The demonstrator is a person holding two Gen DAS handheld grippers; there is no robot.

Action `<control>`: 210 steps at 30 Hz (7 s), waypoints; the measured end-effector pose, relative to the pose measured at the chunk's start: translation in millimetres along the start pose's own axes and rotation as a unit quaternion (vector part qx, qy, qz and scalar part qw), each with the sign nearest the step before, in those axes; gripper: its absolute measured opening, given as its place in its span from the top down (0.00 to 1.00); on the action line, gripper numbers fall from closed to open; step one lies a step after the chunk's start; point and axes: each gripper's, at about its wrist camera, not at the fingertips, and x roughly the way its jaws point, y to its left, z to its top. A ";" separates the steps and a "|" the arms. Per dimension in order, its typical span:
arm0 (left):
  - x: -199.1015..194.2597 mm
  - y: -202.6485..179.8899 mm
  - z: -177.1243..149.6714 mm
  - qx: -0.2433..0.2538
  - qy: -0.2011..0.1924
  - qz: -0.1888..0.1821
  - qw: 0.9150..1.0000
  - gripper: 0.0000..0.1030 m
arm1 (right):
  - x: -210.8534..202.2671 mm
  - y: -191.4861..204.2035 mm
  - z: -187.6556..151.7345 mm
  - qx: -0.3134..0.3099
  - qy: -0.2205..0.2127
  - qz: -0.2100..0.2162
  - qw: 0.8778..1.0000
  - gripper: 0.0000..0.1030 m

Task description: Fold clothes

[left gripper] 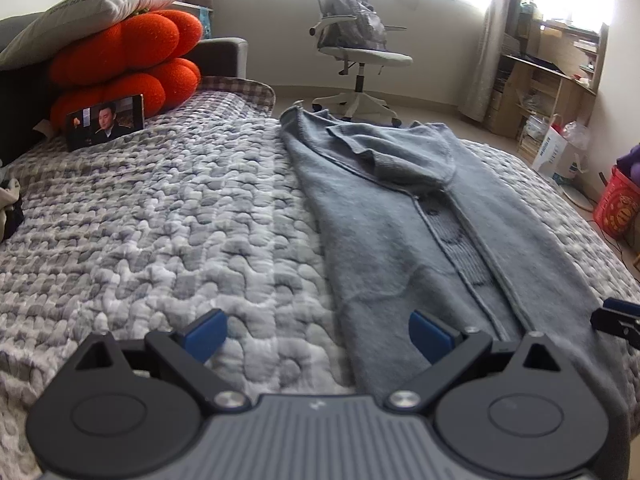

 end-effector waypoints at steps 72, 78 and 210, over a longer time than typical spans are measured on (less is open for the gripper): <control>135.4 15.3 115.0 -0.026 0.020 0.084 0.996 0.00 | 81.7 -14.8 46.0 -0.029 0.002 0.008 1.000 0.07; 99.1 1.5 79.0 -0.011 0.015 0.070 0.997 0.00 | 80.2 -19.7 46.5 -0.016 0.001 0.017 1.000 0.06; -53.1 -14.3 -117.4 -0.073 0.132 -0.209 0.966 0.80 | -58.5 -45.6 -67.5 0.164 0.128 0.241 0.948 0.68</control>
